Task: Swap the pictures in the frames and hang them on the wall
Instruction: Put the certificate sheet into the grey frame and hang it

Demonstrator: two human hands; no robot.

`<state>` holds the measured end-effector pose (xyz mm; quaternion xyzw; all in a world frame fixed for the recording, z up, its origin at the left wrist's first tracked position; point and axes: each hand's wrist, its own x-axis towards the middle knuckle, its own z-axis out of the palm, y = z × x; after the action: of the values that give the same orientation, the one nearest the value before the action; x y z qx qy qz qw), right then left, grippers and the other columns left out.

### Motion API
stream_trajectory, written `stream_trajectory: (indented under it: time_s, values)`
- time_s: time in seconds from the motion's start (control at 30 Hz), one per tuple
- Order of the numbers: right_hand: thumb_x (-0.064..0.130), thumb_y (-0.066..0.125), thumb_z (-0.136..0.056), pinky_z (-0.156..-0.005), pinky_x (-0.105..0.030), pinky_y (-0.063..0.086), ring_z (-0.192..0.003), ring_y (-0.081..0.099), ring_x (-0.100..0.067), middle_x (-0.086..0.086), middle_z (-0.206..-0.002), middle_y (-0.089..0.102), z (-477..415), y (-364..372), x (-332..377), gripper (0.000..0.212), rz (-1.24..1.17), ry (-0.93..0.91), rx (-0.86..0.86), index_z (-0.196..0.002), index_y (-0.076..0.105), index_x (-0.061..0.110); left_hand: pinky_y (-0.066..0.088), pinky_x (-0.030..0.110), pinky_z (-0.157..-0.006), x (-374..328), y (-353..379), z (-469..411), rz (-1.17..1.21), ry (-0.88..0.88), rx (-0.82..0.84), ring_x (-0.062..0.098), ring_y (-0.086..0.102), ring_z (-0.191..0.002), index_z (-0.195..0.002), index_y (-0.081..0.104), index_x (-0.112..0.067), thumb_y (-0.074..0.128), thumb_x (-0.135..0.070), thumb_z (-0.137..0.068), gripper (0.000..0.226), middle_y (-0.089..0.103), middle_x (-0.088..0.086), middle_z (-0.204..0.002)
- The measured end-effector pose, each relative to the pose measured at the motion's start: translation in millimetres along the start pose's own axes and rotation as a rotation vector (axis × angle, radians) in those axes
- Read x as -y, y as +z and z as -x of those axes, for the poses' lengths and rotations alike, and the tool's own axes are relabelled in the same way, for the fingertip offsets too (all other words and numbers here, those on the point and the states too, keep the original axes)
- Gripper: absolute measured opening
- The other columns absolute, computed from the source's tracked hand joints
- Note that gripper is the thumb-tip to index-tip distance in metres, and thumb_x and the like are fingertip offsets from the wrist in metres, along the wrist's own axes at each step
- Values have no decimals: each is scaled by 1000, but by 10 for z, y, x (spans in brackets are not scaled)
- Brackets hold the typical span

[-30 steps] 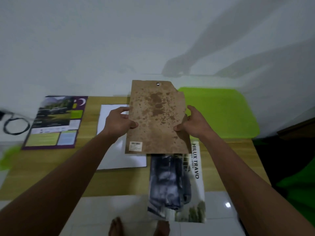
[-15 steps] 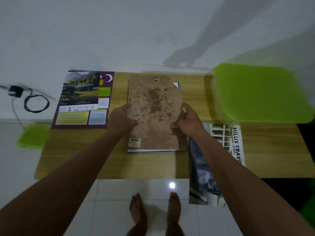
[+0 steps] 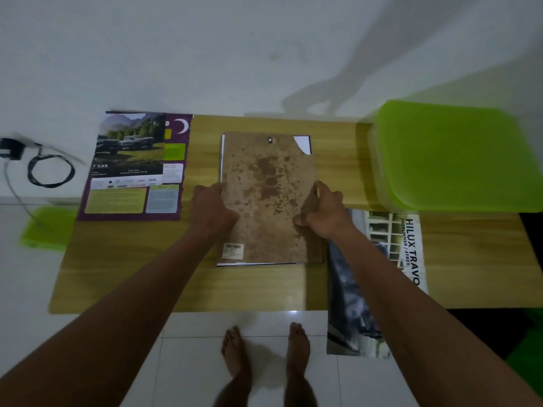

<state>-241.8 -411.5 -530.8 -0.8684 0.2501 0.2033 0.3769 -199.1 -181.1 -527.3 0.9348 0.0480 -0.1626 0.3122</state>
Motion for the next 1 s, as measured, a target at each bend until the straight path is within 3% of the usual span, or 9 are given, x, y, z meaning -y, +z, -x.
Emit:
stream_trajectory:
  time_s: [0.13, 0.27, 0.47, 0.57, 0.7, 0.83, 1.0]
  values:
    - [29, 86, -73, -110, -45, 38, -131, 35, -37, -13, -142, 30, -9, 33, -33, 110, 32, -7, 19, -156, 13, 27, 41, 34, -86, 10, 16, -5, -7, 4, 0, 32, 50, -111, -131, 48, -13, 77, -15, -71, 67, 47, 14, -123]
    - [27, 84, -76, -110, -44, 38, -132, 34, -37, -12, -142, 27, -7, 43, -50, 110, 36, -40, 38, -156, 9, 25, 44, 40, -90, 4, 30, -26, -45, 30, 5, 32, 52, -109, -130, 54, -12, 77, -31, -72, 65, 50, 16, -120]
    - [25, 83, -76, -110, -46, 37, -136, 29, -39, -10, -148, 21, -39, 14, -62, 118, 79, -39, 80, -157, -3, 25, 50, 42, -92, 12, 25, -42, -63, 34, 26, 32, 54, -108, -132, 51, -14, 86, -27, -62, 79, 49, 14, -121]
    - [23, 82, -76, -113, -49, 36, -140, 24, -40, -9, -152, 14, -40, 5, -50, 125, 80, -34, 125, -155, -15, 30, 50, 42, -92, 7, 12, -58, -54, 39, 40, 31, 54, -107, -132, 49, -14, 81, -27, -67, 74, 48, 14, -122]
    - [42, 85, -73, -115, -52, 31, -142, 23, -40, -10, -153, 15, -50, 27, -22, 121, 25, -33, 101, -157, -2, 28, 48, 41, -90, 59, 22, -97, -47, 34, -4, 32, 56, -108, -134, 52, -12, 73, -29, -80, 60, 53, 15, -122]
    - [35, 88, -71, -111, -51, 35, -134, 31, -41, -12, -146, 24, -25, 58, -11, 118, 64, -51, 36, -156, 6, 26, 48, 42, -89, 74, -6, -108, -39, 74, -10, 31, 57, -108, -132, 54, -12, 78, -26, -74, 65, 57, 15, -120]
    - [37, 86, -73, -110, -48, 38, -133, 34, -40, -12, -145, 25, 22, 40, 12, 114, 109, -63, 56, -157, 9, 25, 43, 35, -86, 63, -38, -134, -157, 103, 20, 30, 52, -112, -139, 47, -13, 79, -28, -76, 73, 49, 16, -124]
